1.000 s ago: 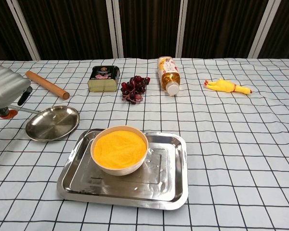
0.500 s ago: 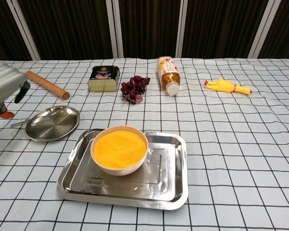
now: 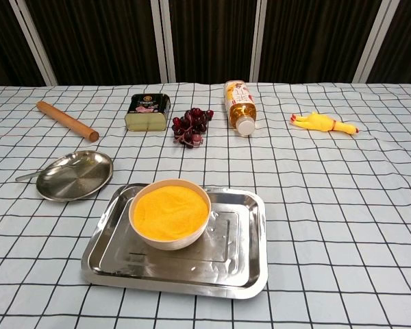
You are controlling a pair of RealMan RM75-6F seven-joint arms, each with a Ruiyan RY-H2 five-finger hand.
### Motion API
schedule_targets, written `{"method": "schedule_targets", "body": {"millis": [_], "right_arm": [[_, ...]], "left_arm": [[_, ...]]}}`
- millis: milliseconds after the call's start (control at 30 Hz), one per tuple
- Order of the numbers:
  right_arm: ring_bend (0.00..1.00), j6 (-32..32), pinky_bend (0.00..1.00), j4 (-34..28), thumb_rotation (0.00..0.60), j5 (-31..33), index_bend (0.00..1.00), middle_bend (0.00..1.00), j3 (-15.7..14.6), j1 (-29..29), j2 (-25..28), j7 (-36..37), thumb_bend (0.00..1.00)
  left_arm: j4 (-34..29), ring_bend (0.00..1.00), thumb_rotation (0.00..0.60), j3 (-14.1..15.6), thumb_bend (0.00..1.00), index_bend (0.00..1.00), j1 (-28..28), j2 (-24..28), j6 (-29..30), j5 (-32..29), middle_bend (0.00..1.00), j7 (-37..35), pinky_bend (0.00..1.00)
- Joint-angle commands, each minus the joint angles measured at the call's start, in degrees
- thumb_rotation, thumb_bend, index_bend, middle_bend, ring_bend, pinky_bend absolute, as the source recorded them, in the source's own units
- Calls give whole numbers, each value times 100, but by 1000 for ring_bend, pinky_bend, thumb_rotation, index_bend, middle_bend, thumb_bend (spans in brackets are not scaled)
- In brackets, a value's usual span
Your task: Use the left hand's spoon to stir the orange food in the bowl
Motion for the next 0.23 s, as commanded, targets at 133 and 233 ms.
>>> {"method": "schedule_targets", "body": {"millis": [133,233], "right_arm": [[0,73,0,31,600,-103,0,0,-22,1,-70,-168,339],[0,94,0,36,600,-96,0,0,-8,-1,-87,-172,339]], "left_arm": [[88,0,600,520,65,0,811,575,641,558,0,-1187,1],[305,0,600,525,47,0,989,630,751,652,0,-1450,0]]}}
